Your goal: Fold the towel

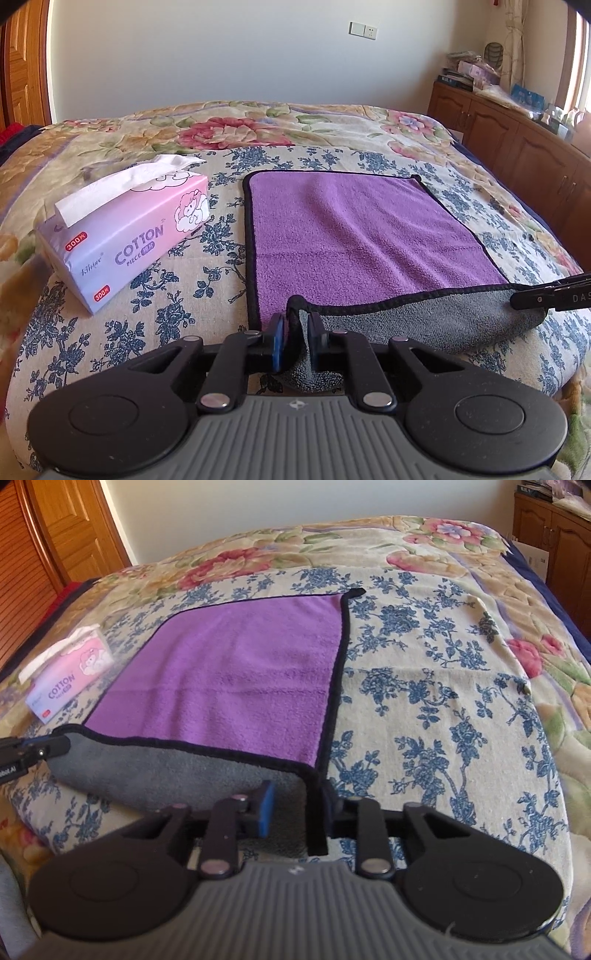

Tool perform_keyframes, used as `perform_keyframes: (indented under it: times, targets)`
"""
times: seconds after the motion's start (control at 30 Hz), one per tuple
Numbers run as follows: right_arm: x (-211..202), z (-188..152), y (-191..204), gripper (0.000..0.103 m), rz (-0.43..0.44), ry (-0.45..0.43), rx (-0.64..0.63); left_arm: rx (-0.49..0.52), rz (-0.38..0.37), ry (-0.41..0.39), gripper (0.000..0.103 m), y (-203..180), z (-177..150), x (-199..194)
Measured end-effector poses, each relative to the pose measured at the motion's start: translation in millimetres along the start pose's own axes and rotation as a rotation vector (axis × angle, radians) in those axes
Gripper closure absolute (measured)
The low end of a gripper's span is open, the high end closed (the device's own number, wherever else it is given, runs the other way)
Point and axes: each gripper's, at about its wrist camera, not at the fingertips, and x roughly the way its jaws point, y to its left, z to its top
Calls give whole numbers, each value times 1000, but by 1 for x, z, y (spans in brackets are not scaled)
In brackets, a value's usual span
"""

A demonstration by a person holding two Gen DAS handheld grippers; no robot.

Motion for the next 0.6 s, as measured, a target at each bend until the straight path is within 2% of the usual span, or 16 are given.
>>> perform_keyframes:
  times: [0.13, 0.17, 0.2, 0.4, 0.47, 0.6]
  targets:
    - [-4, 0, 0, 84, -9, -5, -10, 5, -8, -19, 88, -2, 2, -4]
    - [-5, 1, 1, 91, -7, -8, -12, 8, -9, -21, 88, -3, 3, -4]
    - [-6, 1, 1, 92, -8, -10, -13, 11, -9, -21, 88, -3, 3, -4]
    - [-7, 2, 3, 94, 11, -14, -30, 15, -6, -18, 89, -4, 2, -4]
    - [-8, 2, 4, 99, 11, -21, -29, 18, -8, -20, 94, -4, 2, -4]
    - [-13, 5, 3, 99, 21, -51, -20, 19, -14, -27, 97, -4, 3, -6]
